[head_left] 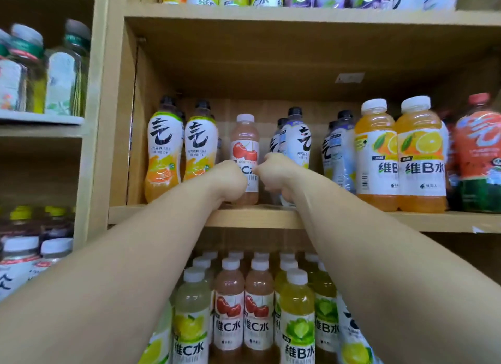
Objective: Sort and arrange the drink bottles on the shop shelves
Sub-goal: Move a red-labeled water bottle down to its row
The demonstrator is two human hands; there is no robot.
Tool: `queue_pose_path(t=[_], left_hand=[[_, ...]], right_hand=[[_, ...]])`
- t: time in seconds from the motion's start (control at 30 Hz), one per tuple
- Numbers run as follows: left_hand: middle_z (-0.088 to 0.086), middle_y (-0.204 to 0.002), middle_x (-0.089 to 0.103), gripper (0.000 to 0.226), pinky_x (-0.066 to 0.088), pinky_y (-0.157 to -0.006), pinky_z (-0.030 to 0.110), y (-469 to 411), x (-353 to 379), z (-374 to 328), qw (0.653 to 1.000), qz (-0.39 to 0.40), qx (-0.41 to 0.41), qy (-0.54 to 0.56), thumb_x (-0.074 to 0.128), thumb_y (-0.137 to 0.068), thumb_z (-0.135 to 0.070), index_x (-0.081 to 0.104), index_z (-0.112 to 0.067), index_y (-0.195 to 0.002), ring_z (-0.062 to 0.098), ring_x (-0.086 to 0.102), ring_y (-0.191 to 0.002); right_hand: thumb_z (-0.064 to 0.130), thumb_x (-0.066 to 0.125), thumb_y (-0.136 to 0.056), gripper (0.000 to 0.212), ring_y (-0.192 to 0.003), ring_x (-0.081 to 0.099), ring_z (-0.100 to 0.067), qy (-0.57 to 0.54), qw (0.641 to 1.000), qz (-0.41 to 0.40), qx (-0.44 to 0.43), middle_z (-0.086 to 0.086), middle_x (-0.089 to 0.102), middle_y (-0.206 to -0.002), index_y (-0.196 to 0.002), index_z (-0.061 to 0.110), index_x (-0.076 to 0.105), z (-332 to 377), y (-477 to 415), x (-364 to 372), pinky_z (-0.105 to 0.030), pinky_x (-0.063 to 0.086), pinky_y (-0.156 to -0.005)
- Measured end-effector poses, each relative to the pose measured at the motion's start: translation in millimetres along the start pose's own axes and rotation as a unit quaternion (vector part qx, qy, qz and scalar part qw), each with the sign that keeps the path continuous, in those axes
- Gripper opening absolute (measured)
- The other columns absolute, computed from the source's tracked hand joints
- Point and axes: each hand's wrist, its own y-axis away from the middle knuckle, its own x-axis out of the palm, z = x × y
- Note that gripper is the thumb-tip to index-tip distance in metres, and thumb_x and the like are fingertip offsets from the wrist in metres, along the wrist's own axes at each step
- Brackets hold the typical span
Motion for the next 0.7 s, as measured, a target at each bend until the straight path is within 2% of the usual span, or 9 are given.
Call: queue_pose_path(t=[0.03,0.1,0.17,0.23,0.37,0.47,0.57,0.6,0.7], left_hand=[[0.01,-0.099,0.061,0.015,0.048,-0.075,0.037,0.2,-0.1,0.5,1.0,0.005,-0.007,0.015,0.055,-0.099,-0.006,0.059,-0.001,-0.112,0.03,0.061,-0.095],[0.011,-0.098,0.063,0.009,0.057,-0.084,0.044,1.0,-1.0,3.4,0.997,0.002,-0.024,0.077,0.055,-0.098,-0.005,0.06,-0.003,-0.105,0.031,0.062,-0.095],[0.013,-0.097,0.066,0.01,0.057,-0.091,0.047,1.5,0.6,6.4,0.991,-0.006,-0.028,0.13,0.055,-0.096,-0.005,0.063,-0.008,-0.101,0.031,0.064,-0.095],[0.014,-0.1,0.068,0.014,0.059,-0.091,0.05,1.3,2.4,8.6,0.987,-0.015,-0.018,0.156,0.055,-0.095,-0.007,0.064,-0.011,-0.104,0.033,0.066,-0.098],[0.006,-0.107,0.07,0.024,0.061,-0.084,0.049,5.4,1.6,12.4,0.983,-0.061,0.019,0.172,0.063,-0.095,-0.018,0.064,-0.017,-0.119,0.028,0.068,-0.096],[-0.001,-0.104,0.07,0.027,0.059,-0.078,0.041,14.8,-1.6,12.8,0.98,-0.113,0.048,0.159,0.066,-0.095,-0.03,0.065,-0.023,-0.122,0.021,0.067,-0.093],[-0.006,-0.1,0.067,0.037,0.05,-0.066,0.027,26.7,-5.8,9.9,0.973,-0.118,0.085,0.182,0.069,-0.095,-0.035,0.063,-0.027,-0.131,0.014,0.064,-0.089],[-0.005,-0.101,0.067,0.043,0.053,-0.069,0.029,30.5,-7.6,9.0,0.968,-0.11,0.094,0.204,0.07,-0.094,-0.035,0.061,-0.029,-0.135,0.014,0.064,-0.091],[-0.002,-0.107,0.07,0.051,0.061,-0.086,0.044,46.1,-11.8,5.6,0.948,-0.08,0.103,0.289,0.073,-0.092,-0.035,0.058,-0.039,-0.14,0.017,0.069,-0.101]], right_hand=[[0.007,0.055,-0.098,0.032,-0.11,0.064,-0.033,-0.007,1.0,0.014,0.008,-0.021,0.062,-0.129,-0.129,-0.001,0.059,-1.7,-1.8,2.4,-0.044,0.055,-0.097],[0.004,0.05,-0.1,0.022,-0.117,0.064,-0.035,-0.015,0.999,0.04,0.016,-0.02,0.063,-0.13,-0.12,0.001,0.061,-3.8,-3.7,5.9,-0.049,0.056,-0.098],[0.006,0.051,-0.101,0.017,-0.111,0.067,-0.032,-0.056,0.998,0.025,0.011,-0.018,0.066,-0.123,-0.111,0.006,0.064,-6.6,-4.0,6.7,-0.05,0.058,-0.094],[0.013,0.057,-0.1,0.01,-0.105,0.07,-0.03,-0.1,0.995,-0.005,0.002,-0.016,0.07,-0.114,-0.104,0.009,0.066,-9.9,-0.7,5.8,-0.048,0.06,-0.09],[0.028,0.071,-0.091,0.016,-0.092,0.073,-0.03,-0.059,0.994,-0.077,-0.046,-0.013,0.074,-0.094,-0.088,0.012,0.07,-13.2,7.7,0.1,-0.051,0.061,-0.084],[0.034,0.076,-0.088,0.021,-0.09,0.073,-0.026,-0.072,0.991,-0.09,-0.06,-0.006,0.073,-0.097,-0.1,0.017,0.07,-12.8,21.6,-8.4,-0.048,0.062,-0.081],[0.031,0.074,-0.092,0.029,-0.089,0.075,-0.023,-0.11,0.99,-0.067,-0.059,-0.005,0.072,-0.104,-0.115,0.016,0.065,-13.5,42.9,-20.4,-0.043,0.064,-0.078],[0.029,0.074,-0.093,0.029,-0.087,0.076,-0.022,-0.133,0.988,-0.06,-0.058,-0.006,0.073,-0.106,-0.117,0.016,0.064,-13.0,51.2,-24.8,-0.04,0.065,-0.075],[0.021,0.074,-0.093,0.03,-0.075,0.077,-0.018,-0.197,0.976,-0.049,-0.075,-0.009,0.075,-0.101,-0.12,0.015,0.065,-9.9,75.0,-36.2,-0.031,0.063,-0.062]])
